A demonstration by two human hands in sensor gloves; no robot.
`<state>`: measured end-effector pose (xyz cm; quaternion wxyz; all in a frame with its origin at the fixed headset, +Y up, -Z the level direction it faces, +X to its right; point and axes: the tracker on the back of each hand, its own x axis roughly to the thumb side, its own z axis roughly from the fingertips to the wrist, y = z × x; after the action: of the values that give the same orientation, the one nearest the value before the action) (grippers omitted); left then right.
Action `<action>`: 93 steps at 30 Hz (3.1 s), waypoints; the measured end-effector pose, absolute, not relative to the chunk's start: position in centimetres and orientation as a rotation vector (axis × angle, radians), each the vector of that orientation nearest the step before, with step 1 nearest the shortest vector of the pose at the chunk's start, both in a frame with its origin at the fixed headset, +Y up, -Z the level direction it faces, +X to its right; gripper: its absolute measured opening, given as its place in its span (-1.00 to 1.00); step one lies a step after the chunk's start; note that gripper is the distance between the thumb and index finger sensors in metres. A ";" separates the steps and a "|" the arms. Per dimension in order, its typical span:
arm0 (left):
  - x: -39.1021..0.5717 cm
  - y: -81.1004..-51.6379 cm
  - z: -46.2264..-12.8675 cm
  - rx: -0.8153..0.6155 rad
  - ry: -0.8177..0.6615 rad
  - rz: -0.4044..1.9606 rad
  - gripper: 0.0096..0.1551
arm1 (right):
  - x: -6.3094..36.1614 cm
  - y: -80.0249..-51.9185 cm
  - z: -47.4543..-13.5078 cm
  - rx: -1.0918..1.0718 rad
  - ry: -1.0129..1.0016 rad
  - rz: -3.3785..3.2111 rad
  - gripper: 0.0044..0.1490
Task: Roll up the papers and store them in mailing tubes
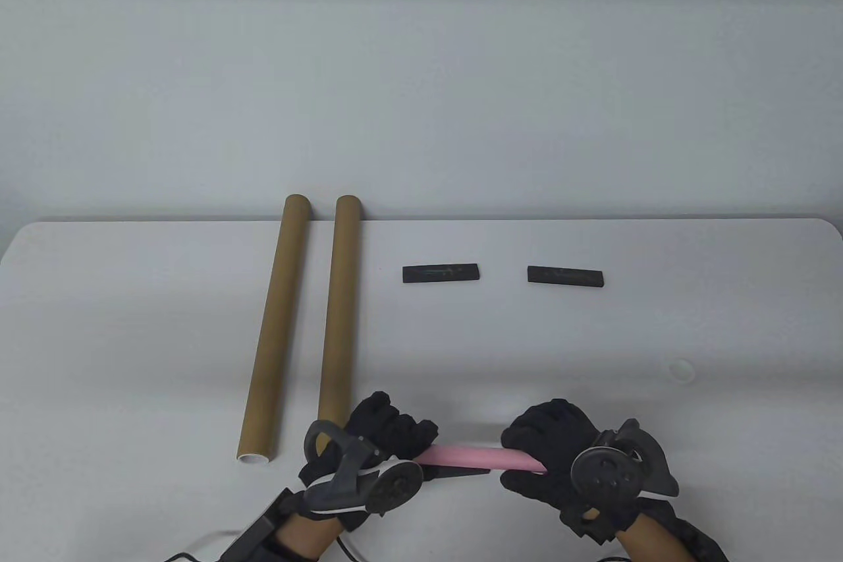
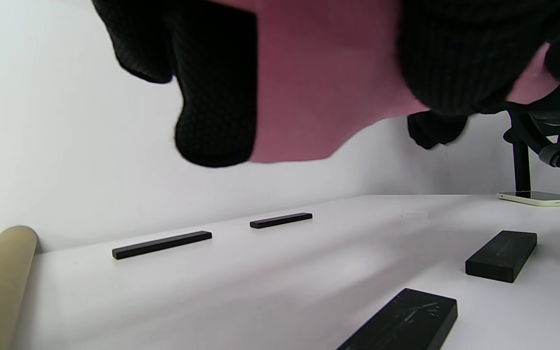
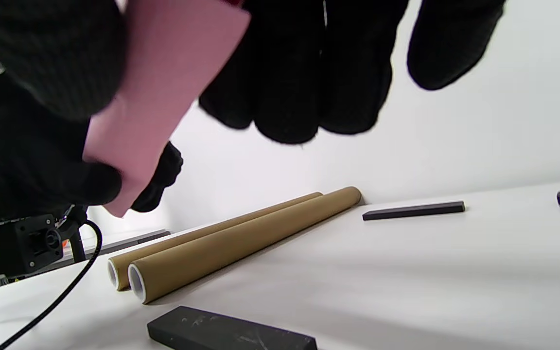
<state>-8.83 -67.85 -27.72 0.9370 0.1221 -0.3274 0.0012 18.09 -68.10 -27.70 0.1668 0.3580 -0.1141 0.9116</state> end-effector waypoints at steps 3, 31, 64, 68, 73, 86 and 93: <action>-9.0 -67.8 -27.8 0.246 -0.662 0.008 -0.29 | 17.9 -67.9 -27.4 1.028 -0.387 2.608 -0.24; -8.8 -68.5 -28.2 0.205 -0.671 0.013 -0.31 | 17.8 -68.3 -27.6 1.034 -0.325 2.582 -0.16; -8.6 -68.2 -27.5 0.261 -0.692 -0.020 -0.24 | 17.8 -68.3 -27.7 1.032 -0.295 2.608 -0.32; -8.4 -67.9 -27.2 0.293 -0.718 -0.010 -0.30 | 18.2 -68.2 -27.7 1.014 -0.294 2.567 -0.30; -8.4 -68.2 -27.7 0.218 -0.701 0.025 -0.29 | 18.2 -67.8 -27.1 1.052 -0.391 2.580 -0.15; -7.9 -68.0 -27.5 0.237 -0.708 -0.009 -0.32 | 18.3 -67.4 -26.9 1.016 -0.502 2.620 -0.37; -8.0 -68.0 -27.7 0.187 -0.693 0.011 -0.40 | 18.6 -67.1 -26.8 0.972 -0.570 2.611 -0.30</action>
<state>-8.03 -68.04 -27.69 0.9363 0.0913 -0.3389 0.0056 18.58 -67.15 -26.82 0.1482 0.3379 -0.1982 0.9081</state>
